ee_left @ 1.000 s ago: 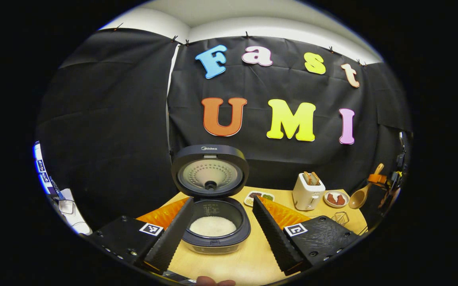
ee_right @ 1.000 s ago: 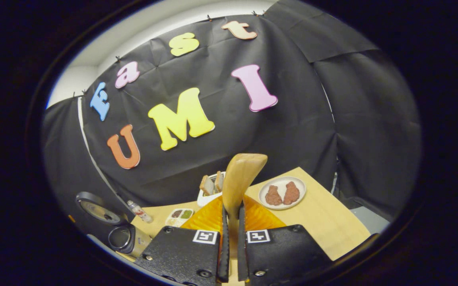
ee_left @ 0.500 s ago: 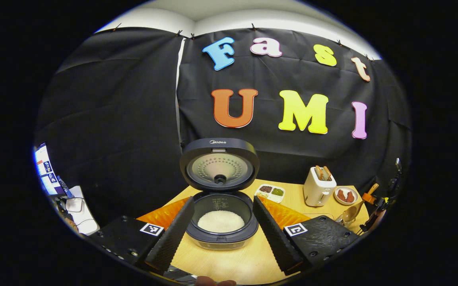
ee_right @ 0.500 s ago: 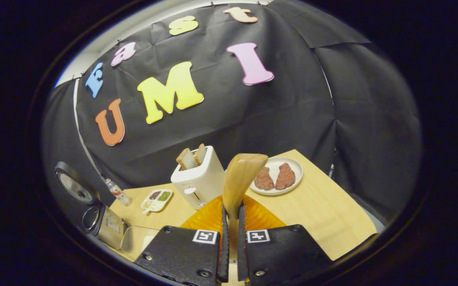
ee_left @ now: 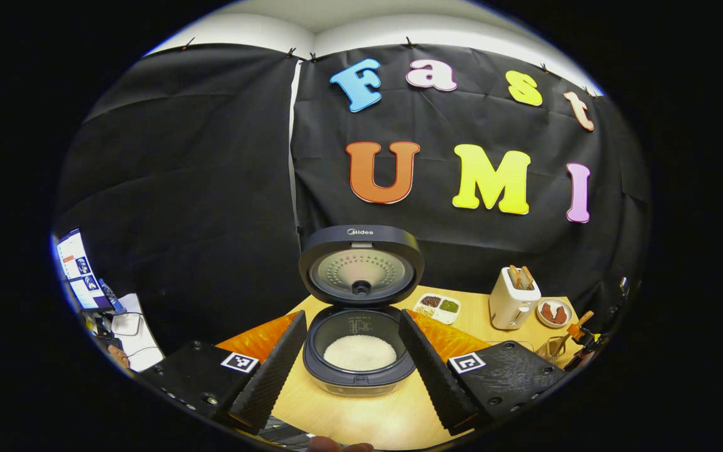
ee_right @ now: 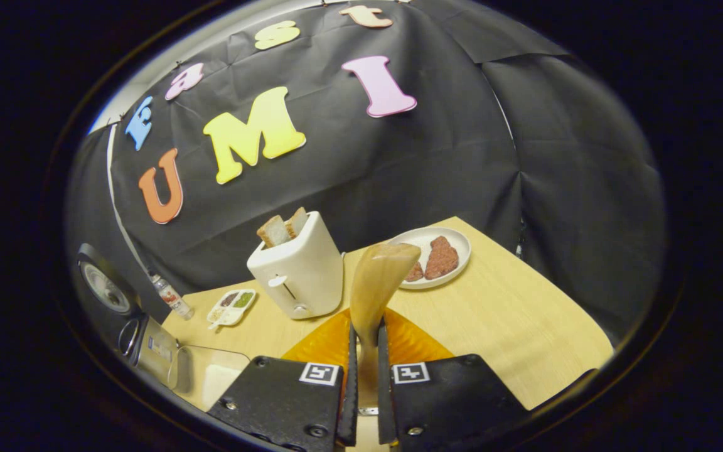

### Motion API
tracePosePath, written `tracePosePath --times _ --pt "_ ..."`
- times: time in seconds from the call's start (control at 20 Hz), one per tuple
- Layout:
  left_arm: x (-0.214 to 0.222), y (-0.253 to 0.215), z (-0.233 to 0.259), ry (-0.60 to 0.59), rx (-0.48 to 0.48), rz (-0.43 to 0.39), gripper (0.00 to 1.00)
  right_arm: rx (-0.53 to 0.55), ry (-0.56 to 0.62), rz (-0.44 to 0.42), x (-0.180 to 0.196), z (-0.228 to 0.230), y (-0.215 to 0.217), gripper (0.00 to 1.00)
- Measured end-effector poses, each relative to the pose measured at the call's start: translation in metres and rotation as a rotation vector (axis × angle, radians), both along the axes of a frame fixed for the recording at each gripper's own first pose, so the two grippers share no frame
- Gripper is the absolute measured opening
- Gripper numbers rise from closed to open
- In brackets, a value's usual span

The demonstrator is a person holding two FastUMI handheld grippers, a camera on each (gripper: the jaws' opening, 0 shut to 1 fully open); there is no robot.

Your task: Close the left gripper, press the button to open the rice cooker; take a wooden spoon from the chopstick holder with the right hand, scoop a spoonful of rice and pour it into the rice cooker, then put the wooden spoon back into the chopstick holder.

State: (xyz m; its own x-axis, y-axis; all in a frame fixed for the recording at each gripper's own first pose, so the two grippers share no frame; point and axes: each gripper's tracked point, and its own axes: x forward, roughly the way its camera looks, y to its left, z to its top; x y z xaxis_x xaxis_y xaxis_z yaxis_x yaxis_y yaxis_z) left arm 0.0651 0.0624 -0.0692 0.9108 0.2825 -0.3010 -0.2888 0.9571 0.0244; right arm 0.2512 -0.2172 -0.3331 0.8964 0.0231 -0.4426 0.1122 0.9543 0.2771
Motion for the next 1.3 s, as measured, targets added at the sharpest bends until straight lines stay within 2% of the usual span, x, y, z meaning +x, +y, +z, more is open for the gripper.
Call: tracePosePath --times 0.1,0.2,0.25,0.3,0.45,0.5,0.6,0.65,0.7,0.9,0.95,1.05,1.1,1.2,1.3 --pt "0.002 -0.003 0.004 -0.015 -0.005 -0.008 0.95 -0.005 -0.015 -0.001 -0.002 0.007 -0.003 0.20" --pt "0.004 -0.006 0.009 -0.033 -0.015 -0.020 0.95 -0.029 -0.047 0.013 -0.002 0.024 -0.004 0.27" --pt "0.006 -0.007 0.012 -0.045 -0.013 -0.023 0.95 -0.044 -0.059 0.016 -0.004 0.032 -0.005 0.44" --pt "0.008 -0.006 0.014 -0.057 -0.010 -0.026 0.95 -0.059 -0.074 0.019 -0.005 0.042 -0.005 0.51" --pt "0.011 -0.004 0.028 -0.099 -0.006 -0.041 0.94 -0.099 -0.142 -0.006 -0.013 0.084 -0.010 0.81" --pt "0.013 -0.002 0.033 -0.117 -0.005 -0.045 0.95 -0.111 -0.163 -0.012 -0.019 0.098 -0.010 0.79" --pt "0.017 0.002 0.044 -0.155 -0.008 -0.055 0.95 -0.137 -0.203 -0.007 -0.028 0.127 -0.004 0.93" --pt "0.021 0.003 0.051 -0.180 -0.014 -0.063 1.00 -0.151 -0.224 0.000 -0.034 0.142 -0.001 1.00" --pt "0.025 0.004 0.058 -0.205 -0.018 -0.072 0.95 -0.166 -0.240 0.006 -0.039 0.156 0.004 1.00" --pt "0.043 0.014 0.082 -0.289 -0.001 -0.095 0.94 -0.204 -0.299 0.000 -0.058 0.209 0.009 1.00" --pt "0.051 0.016 0.087 -0.302 -0.011 -0.096 0.94 -0.218 -0.314 -0.008 -0.065 0.221 0.009 0.97" --pt "0.066 0.015 0.098 -0.327 -0.060 -0.107 0.95 -0.263 -0.352 -0.036 -0.079 0.244 0.004 1.00" --pt "0.076 0.020 0.101 -0.334 -0.079 -0.105 0.95 -0.285 -0.360 -0.047 -0.086 0.253 0.002 0.96" --pt "0.096 0.027 0.097 -0.320 -0.093 -0.094 0.95 -0.315 -0.364 -0.079 -0.106 0.261 -0.001 1.00" --pt "0.118 0.032 0.084 -0.292 -0.076 -0.100 0.95 -0.298 -0.365 -0.097 -0.128 0.264 0.005 1.00"
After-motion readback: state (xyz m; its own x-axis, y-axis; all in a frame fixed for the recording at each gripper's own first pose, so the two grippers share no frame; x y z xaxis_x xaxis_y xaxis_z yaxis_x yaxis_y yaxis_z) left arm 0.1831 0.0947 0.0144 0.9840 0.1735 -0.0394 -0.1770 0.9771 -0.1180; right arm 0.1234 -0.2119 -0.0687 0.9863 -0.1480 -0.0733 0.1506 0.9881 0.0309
